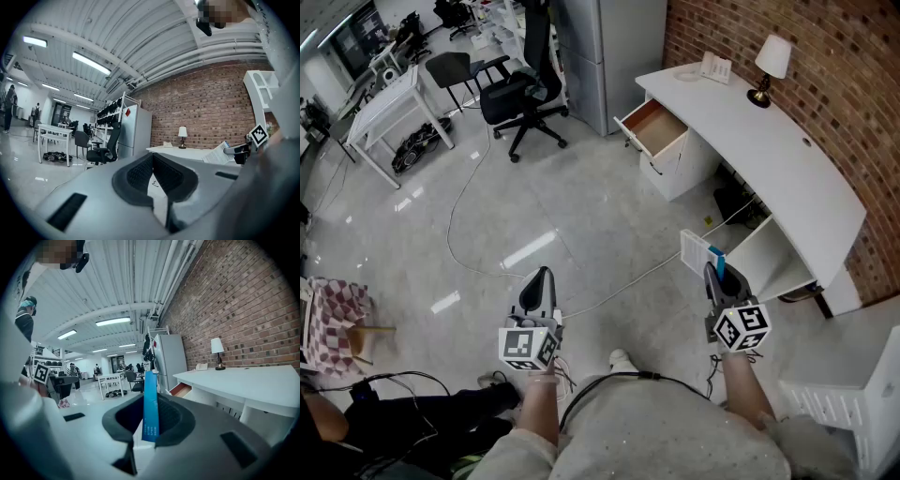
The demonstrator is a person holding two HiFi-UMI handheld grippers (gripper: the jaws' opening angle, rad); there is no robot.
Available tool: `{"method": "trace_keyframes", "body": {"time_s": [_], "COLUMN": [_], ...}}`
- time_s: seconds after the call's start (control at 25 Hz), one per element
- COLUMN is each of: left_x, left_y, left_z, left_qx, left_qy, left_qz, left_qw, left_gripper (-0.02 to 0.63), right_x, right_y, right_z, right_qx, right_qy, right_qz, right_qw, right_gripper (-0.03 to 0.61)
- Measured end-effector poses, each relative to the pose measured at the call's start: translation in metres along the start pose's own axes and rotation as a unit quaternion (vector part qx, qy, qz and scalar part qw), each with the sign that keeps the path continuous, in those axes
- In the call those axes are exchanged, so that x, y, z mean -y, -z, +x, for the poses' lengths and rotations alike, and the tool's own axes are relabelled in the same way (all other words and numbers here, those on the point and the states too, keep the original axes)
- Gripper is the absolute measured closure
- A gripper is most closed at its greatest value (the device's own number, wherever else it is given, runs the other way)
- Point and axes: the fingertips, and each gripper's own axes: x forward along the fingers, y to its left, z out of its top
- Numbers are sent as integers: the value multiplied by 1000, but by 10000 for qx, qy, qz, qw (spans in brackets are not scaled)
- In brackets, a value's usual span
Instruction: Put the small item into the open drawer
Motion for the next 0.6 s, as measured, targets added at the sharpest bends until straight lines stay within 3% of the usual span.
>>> {"method": "trace_keyframes", "body": {"time_s": [0.6], "left_x": [-30], "left_y": [16], "left_z": [9], "left_qx": [-57], "left_qy": [-102], "left_qz": [-218], "left_qw": [9997], "left_gripper": [609], "right_x": [4], "right_y": [8], "right_z": [23], "right_qx": [-61], "right_qy": [137], "right_qz": [58], "right_qw": [9999], "right_gripper": [520]}}
